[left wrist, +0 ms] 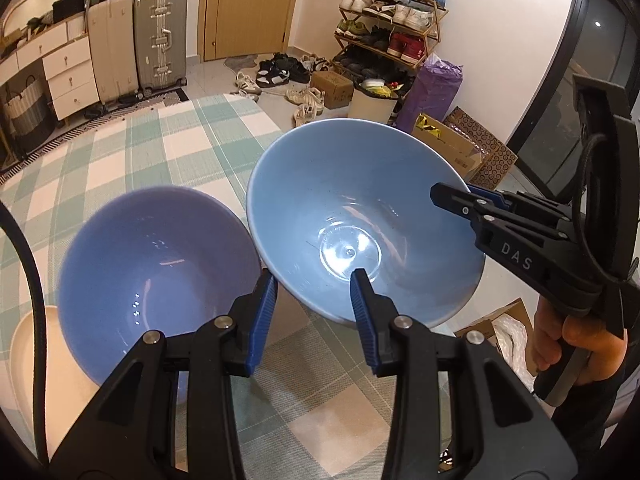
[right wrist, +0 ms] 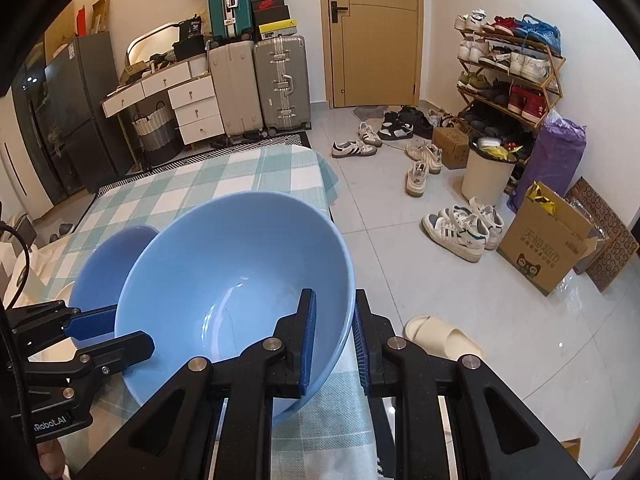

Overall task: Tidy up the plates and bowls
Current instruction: 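Lift the lighter blue bowl with both grippers over the darker bowl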

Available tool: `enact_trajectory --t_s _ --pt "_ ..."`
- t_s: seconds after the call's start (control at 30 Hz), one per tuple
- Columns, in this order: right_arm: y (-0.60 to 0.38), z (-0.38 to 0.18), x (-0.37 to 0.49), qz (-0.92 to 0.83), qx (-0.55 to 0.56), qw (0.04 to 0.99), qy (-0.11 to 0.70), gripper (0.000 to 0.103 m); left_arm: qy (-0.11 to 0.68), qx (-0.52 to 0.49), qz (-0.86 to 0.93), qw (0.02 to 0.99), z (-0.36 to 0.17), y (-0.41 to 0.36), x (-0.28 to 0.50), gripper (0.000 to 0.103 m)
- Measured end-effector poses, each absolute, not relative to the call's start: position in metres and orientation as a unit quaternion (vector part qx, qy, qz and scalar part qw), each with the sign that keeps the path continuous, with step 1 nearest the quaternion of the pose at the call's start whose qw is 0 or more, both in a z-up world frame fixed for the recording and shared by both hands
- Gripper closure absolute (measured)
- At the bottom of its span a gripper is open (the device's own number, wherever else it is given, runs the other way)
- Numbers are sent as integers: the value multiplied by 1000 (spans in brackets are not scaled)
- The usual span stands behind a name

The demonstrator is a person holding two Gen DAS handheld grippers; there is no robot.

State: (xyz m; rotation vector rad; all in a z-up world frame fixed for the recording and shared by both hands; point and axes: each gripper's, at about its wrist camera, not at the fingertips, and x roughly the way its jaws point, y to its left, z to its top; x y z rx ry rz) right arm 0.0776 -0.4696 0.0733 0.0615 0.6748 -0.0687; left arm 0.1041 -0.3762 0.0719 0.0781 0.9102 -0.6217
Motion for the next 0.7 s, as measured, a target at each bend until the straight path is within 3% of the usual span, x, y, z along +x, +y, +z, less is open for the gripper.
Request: enact_trajectory --t_s 0.7 --pt "-418 127 79 -15 0 958 286 85 395 22 -283 874 125 -325 97 68"
